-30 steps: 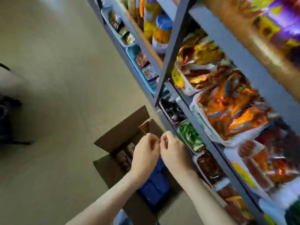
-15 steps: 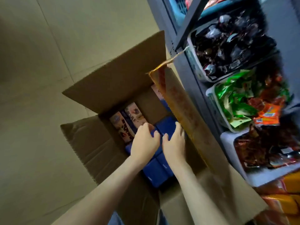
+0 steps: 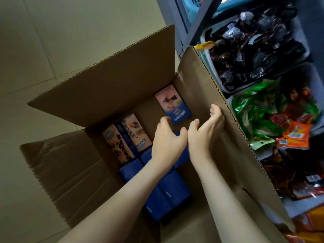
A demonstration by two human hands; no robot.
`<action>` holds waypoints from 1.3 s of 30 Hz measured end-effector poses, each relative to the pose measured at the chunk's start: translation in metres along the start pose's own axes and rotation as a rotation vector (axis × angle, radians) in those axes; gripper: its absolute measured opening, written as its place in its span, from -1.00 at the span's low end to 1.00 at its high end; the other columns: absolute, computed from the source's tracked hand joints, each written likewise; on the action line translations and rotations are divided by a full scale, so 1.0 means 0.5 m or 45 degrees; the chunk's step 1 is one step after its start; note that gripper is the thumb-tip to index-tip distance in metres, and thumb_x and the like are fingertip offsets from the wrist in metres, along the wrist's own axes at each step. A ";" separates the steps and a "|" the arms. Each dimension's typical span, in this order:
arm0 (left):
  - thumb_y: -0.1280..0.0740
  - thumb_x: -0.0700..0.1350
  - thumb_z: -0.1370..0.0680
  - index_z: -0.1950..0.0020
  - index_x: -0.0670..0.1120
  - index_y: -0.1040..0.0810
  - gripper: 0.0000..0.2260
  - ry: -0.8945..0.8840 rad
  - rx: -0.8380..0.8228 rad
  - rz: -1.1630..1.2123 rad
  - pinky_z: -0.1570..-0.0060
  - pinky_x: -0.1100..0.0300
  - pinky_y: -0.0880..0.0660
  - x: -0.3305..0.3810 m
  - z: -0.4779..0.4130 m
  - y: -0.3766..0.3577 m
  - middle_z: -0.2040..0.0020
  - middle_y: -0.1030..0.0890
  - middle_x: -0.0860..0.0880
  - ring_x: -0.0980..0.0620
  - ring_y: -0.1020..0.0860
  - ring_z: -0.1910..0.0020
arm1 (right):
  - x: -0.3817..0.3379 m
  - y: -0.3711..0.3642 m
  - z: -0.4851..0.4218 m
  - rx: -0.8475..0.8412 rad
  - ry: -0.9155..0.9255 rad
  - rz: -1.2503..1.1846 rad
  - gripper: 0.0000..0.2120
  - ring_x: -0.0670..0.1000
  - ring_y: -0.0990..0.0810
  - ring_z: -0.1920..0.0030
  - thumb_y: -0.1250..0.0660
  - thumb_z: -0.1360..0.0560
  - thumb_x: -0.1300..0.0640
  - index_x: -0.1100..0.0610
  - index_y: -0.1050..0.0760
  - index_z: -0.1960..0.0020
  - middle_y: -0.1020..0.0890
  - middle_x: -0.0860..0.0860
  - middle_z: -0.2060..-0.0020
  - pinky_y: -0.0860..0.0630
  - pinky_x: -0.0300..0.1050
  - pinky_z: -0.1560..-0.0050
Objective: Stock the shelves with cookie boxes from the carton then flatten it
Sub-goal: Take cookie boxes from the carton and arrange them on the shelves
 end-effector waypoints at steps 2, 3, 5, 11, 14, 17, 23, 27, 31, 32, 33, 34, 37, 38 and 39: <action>-0.30 0.04 -0.51 -0.39 -0.07 -0.29 -0.51 0.013 -0.002 0.020 0.14 0.36 -0.32 -0.008 -0.021 -0.014 -0.26 -0.44 -0.01 0.22 -0.39 0.04 | 0.010 -0.016 -0.014 -0.048 0.041 0.013 -0.51 0.22 -0.43 -0.21 -0.22 -0.39 0.32 0.34 -0.33 -0.32 -0.47 0.24 -0.21 -0.30 0.00 -0.21; -0.30 0.06 -0.51 -0.38 -0.06 -0.30 -0.51 0.035 -0.015 0.035 0.08 0.31 -0.33 -0.019 -0.034 -0.024 -0.26 -0.43 0.00 0.20 -0.40 0.01 | 0.017 -0.025 -0.021 -0.075 0.054 0.025 -0.51 0.20 -0.42 -0.23 -0.23 -0.41 0.32 0.32 -0.33 -0.34 -0.46 0.22 -0.21 -0.32 0.03 -0.21; -0.31 0.08 -0.50 -0.34 -0.05 -0.32 -0.53 0.160 -0.045 0.133 0.09 0.25 -0.35 -0.048 -0.064 -0.045 -0.25 -0.45 -0.02 0.10 -0.45 -0.08 | 0.031 -0.044 -0.032 -0.137 0.046 0.044 -0.49 0.14 -0.39 -0.25 -0.29 -0.44 0.30 0.25 -0.30 -0.37 -0.44 0.17 -0.24 -0.32 0.03 -0.21; -0.37 0.04 -0.47 -0.44 -0.12 -0.18 -0.36 0.803 -0.063 0.893 -0.14 0.06 -0.42 -0.158 -0.162 -0.121 -0.26 -0.45 -0.07 -0.08 -0.47 -0.18 | 0.064 -0.088 -0.049 -0.192 0.071 0.105 -0.45 0.13 -0.36 -0.26 -0.35 -0.42 0.29 0.17 -0.28 -0.37 -0.41 0.13 -0.26 -0.29 0.04 -0.18; -0.42 0.07 -0.22 -0.39 -0.17 -0.31 -0.21 0.854 -0.148 0.937 -0.20 -0.08 -0.47 -0.228 -0.213 -0.176 -0.29 -0.49 -0.19 -0.17 -0.51 -0.19 | 0.082 -0.102 -0.053 -0.260 0.100 0.088 -0.45 0.12 -0.35 -0.27 -0.34 -0.41 0.33 0.15 -0.28 -0.36 -0.41 0.12 -0.26 -0.31 0.06 -0.20; -0.38 -0.09 -0.34 -0.34 -0.21 -0.39 -0.41 0.858 -0.191 0.873 0.01 -0.01 -0.57 -0.249 -0.233 -0.194 -0.16 -0.54 -0.21 -0.12 -0.56 -0.04 | 0.091 -0.120 -0.063 -0.379 0.125 -0.049 -0.48 0.04 -0.33 -0.33 -0.26 -0.45 0.39 0.13 -0.30 -0.37 -0.40 0.08 -0.31 -0.35 0.04 -0.31; -0.24 -0.30 -0.52 -0.28 -0.25 -0.43 -0.68 0.831 -0.187 0.867 0.47 0.20 -0.50 -0.225 -0.242 -0.172 0.15 -0.52 -0.16 -0.06 -0.54 0.26 | 0.117 -0.188 -0.110 -0.688 -0.091 -0.202 -0.51 -0.03 -0.28 -0.43 -0.15 -0.56 0.33 0.04 -0.27 -0.45 -0.34 -0.03 -0.42 -0.27 -0.01 -0.42; -0.26 -0.29 -0.50 -0.33 -0.23 -0.37 -0.61 0.805 -0.147 0.898 0.51 0.23 -0.48 -0.233 -0.265 -0.178 -0.05 -0.54 -0.21 -0.06 -0.53 0.20 | 0.133 -0.240 -0.137 -0.850 -0.414 -0.447 -0.58 0.01 -0.30 -0.43 -0.11 -0.62 0.22 0.17 -0.23 -0.48 -0.33 0.05 -0.44 -0.23 -0.12 -0.41; -0.31 -0.24 -0.45 -0.34 -0.20 -0.36 -0.55 0.805 -0.154 0.932 0.28 0.10 -0.54 -0.234 -0.281 -0.191 -0.17 -0.54 -0.23 -0.12 -0.56 0.00 | 0.172 -0.275 -0.164 -0.992 -0.694 -0.362 -0.44 0.06 -0.25 -0.46 0.01 -0.63 -0.14 0.18 -0.22 -0.50 -0.28 0.07 -0.47 -0.16 -0.03 -0.45; -0.29 -0.23 -0.47 -0.29 -0.20 -0.40 -0.62 0.809 -0.172 0.933 0.18 0.06 -0.56 -0.228 -0.281 -0.192 -0.16 -0.55 -0.21 -0.12 -0.55 -0.04 | 0.180 -0.276 -0.169 -1.009 -0.714 -0.323 -0.38 0.04 -0.20 -0.48 0.02 -0.61 -0.22 0.15 -0.17 -0.52 -0.23 0.05 -0.49 -0.11 -0.04 -0.46; -0.27 -0.22 -0.50 -0.23 -0.20 -0.44 -0.71 0.800 -0.200 0.939 0.10 0.05 -0.54 -0.218 -0.279 -0.191 -0.11 -0.56 -0.18 -0.10 -0.55 -0.03 | 0.191 -0.277 -0.175 -1.031 -0.715 -0.300 -0.34 0.03 -0.18 -0.49 0.03 -0.59 -0.26 0.14 -0.15 -0.52 -0.22 0.05 -0.50 -0.09 -0.06 -0.45; -0.23 -0.22 -0.53 -0.15 -0.18 -0.46 -0.79 0.794 -0.235 0.967 0.11 0.10 -0.52 -0.211 -0.278 -0.192 -0.02 -0.56 -0.14 -0.07 -0.54 0.04 | 0.191 -0.273 -0.177 -1.059 -0.710 -0.275 -0.34 0.03 -0.20 -0.48 0.02 -0.59 -0.26 0.14 -0.15 -0.52 -0.23 0.04 -0.50 -0.11 -0.08 -0.42; -0.20 -0.22 -0.56 0.00 -0.15 -0.48 -0.91 0.834 -0.283 1.036 0.21 0.16 -0.50 -0.211 -0.274 -0.192 0.14 -0.55 -0.09 -0.01 -0.53 0.20 | 0.176 -0.271 -0.176 -1.183 -0.719 -0.225 -0.46 0.07 -0.38 -0.34 -0.01 -0.62 -0.15 0.19 -0.27 -0.44 -0.42 0.06 -0.32 -0.22 -0.15 -0.18; -0.21 -0.21 -0.56 -0.05 -0.15 -0.50 -0.88 0.840 -0.271 1.054 0.12 0.12 -0.53 -0.218 -0.277 -0.190 0.10 -0.58 -0.11 -0.04 -0.56 0.16 | 0.170 -0.266 -0.171 -1.219 -0.713 -0.214 -0.48 0.08 -0.41 -0.28 -0.02 -0.62 -0.15 0.20 -0.33 -0.39 -0.46 0.08 -0.24 -0.23 -0.13 -0.16; -0.24 -0.18 -0.55 -0.16 -0.17 -0.50 -0.80 0.841 -0.261 1.061 0.07 0.09 -0.55 -0.220 -0.275 -0.184 0.04 -0.60 -0.14 -0.08 -0.58 0.10 | 0.166 -0.263 -0.165 -1.244 -0.709 -0.199 -0.49 0.09 -0.42 -0.24 -0.03 -0.62 -0.16 0.20 -0.39 -0.32 -0.48 0.09 -0.19 -0.23 -0.10 -0.19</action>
Point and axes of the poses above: each hand's wrist, its own z-axis away from the middle knuckle, its own y-axis out of the back of the hand, x = y × z, the point moved 5 cm from there along -z, towards the middle knuckle
